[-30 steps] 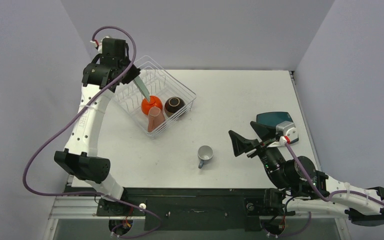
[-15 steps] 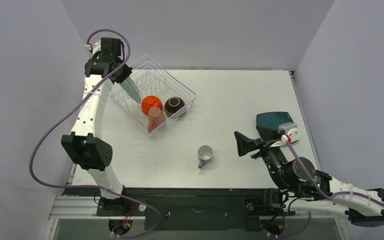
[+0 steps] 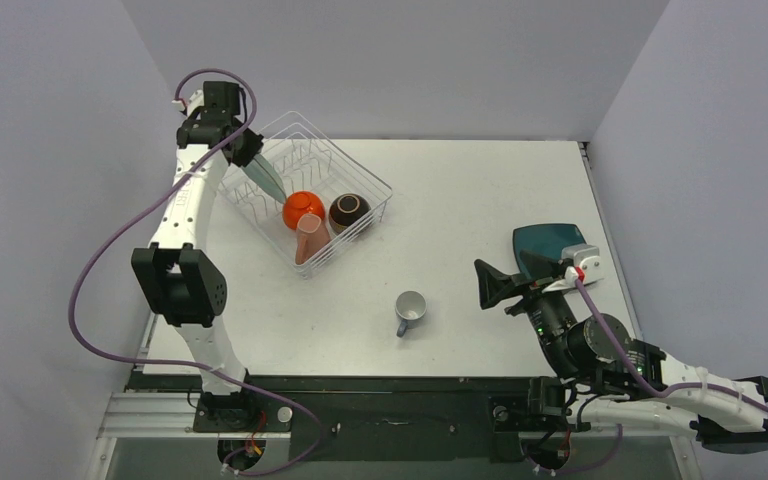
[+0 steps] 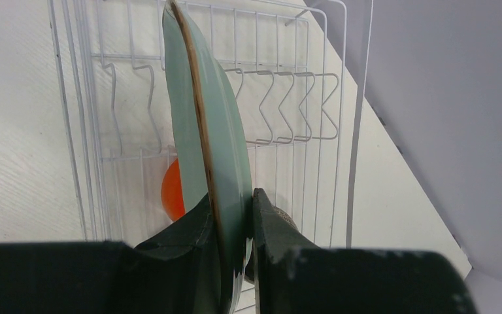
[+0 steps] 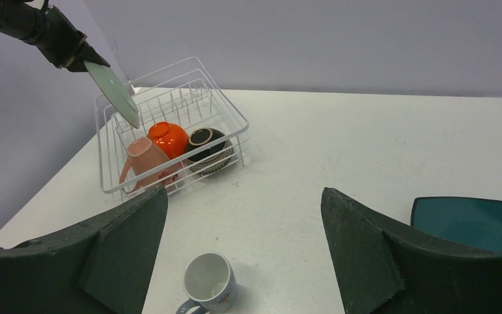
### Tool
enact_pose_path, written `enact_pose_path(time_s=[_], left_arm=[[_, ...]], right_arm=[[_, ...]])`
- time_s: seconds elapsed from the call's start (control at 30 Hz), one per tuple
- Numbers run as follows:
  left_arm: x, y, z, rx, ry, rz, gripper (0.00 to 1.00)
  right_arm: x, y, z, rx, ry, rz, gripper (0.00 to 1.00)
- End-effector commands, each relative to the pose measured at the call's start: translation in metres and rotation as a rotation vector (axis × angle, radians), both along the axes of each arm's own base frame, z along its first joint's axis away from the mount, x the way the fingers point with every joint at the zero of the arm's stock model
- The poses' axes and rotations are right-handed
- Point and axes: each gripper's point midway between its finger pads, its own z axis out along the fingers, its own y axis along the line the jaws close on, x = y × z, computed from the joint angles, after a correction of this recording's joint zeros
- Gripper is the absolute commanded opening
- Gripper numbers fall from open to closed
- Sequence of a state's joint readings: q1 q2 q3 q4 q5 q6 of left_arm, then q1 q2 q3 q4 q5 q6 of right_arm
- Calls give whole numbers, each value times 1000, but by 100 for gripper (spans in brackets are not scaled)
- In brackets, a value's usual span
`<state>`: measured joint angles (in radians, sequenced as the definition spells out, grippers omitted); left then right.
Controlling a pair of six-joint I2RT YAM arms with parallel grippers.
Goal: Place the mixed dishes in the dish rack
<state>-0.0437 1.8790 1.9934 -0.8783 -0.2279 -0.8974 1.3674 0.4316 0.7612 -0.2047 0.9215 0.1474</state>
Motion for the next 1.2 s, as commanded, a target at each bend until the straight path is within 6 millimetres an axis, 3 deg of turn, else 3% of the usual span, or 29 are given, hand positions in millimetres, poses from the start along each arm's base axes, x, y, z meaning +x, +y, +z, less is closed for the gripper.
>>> enact_pose_path(time_s=[0.0,0.13,0.3,0.47,0.5,0.53,0.73,1.07,1.17], left_arm=[[26,1,50,-18,-191,8,0],[31,-5,56,-24,-202,-29,0],[37,-15,87,-59,-298,-76,0],[48,-19,105,-85,-345,-76,0],[53,-23,97,-94,-327,-84,0],[55,-24,103,-99,-344,-88,0],[76,-41,91,-117,-341,-102,0],[96,-66,71,-116,-335,-91,0],[98,-65,65,-102,-321,-66,0]], right_arm=[[3,0,8,-2,3,-26,82],[3,1,7,-6,4,-27,82],[4,2,7,-1,5,-29,82],[4,6,7,-4,8,-25,82],[4,7,7,1,10,-23,82],[4,7,7,1,11,-23,82],[4,8,5,8,18,-26,82],[6,8,7,-8,21,-43,82],[6,6,7,-5,24,-49,82]])
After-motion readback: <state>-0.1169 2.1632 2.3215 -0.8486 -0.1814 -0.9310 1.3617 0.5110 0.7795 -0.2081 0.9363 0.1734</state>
